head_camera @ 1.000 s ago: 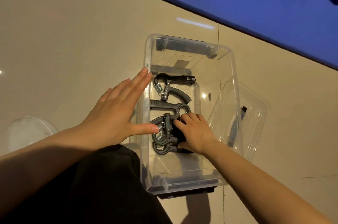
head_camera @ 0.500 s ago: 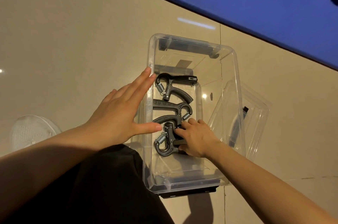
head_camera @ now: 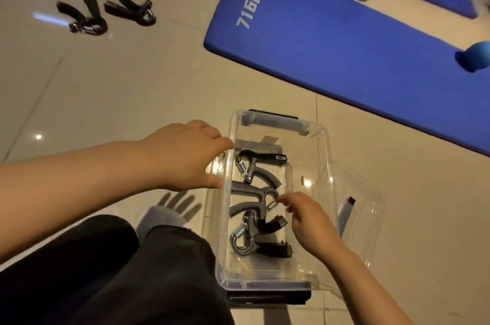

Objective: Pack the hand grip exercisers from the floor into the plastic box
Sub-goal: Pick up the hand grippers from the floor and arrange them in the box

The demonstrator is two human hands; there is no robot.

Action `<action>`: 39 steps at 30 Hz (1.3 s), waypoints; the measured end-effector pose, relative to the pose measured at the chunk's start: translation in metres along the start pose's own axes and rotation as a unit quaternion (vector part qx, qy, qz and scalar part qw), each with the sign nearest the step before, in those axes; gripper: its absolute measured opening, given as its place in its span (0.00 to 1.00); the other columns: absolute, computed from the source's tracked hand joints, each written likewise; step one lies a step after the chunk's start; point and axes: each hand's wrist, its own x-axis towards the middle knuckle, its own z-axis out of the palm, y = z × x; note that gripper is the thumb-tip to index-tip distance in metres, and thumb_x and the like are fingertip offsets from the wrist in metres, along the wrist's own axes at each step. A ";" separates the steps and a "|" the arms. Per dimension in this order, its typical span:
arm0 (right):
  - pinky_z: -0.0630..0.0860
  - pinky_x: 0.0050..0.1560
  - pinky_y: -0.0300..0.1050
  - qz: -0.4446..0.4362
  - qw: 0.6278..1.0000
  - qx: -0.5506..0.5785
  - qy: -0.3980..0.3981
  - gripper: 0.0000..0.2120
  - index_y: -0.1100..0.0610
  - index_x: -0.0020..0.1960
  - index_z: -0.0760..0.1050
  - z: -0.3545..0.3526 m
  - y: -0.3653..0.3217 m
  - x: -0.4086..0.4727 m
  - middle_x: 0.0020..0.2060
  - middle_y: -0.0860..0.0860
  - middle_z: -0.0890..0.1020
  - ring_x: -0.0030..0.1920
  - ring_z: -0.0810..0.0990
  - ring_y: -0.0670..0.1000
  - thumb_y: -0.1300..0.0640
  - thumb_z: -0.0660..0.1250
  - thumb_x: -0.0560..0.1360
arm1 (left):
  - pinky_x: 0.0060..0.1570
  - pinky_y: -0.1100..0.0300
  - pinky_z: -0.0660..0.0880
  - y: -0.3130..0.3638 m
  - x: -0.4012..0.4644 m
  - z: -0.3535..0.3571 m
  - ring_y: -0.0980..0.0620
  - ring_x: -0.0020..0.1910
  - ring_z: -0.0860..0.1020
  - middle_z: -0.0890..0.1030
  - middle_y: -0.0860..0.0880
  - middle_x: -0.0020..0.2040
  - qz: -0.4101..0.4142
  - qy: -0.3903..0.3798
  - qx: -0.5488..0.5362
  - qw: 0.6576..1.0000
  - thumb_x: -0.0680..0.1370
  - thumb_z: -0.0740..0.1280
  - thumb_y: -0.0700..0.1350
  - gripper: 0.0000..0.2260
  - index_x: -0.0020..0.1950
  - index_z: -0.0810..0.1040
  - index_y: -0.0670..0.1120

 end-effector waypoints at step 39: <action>0.71 0.44 0.30 -0.487 0.872 0.011 0.048 0.10 0.51 0.56 0.77 -0.034 -0.517 -0.163 0.44 0.41 0.77 0.43 0.75 0.39 0.50 0.63 0.78 | 0.46 0.66 0.71 -0.100 -0.457 0.072 0.59 0.47 0.76 0.78 0.56 0.47 -0.445 0.463 -0.357 0.679 0.77 0.66 0.50 0.11 0.58 0.77 0.51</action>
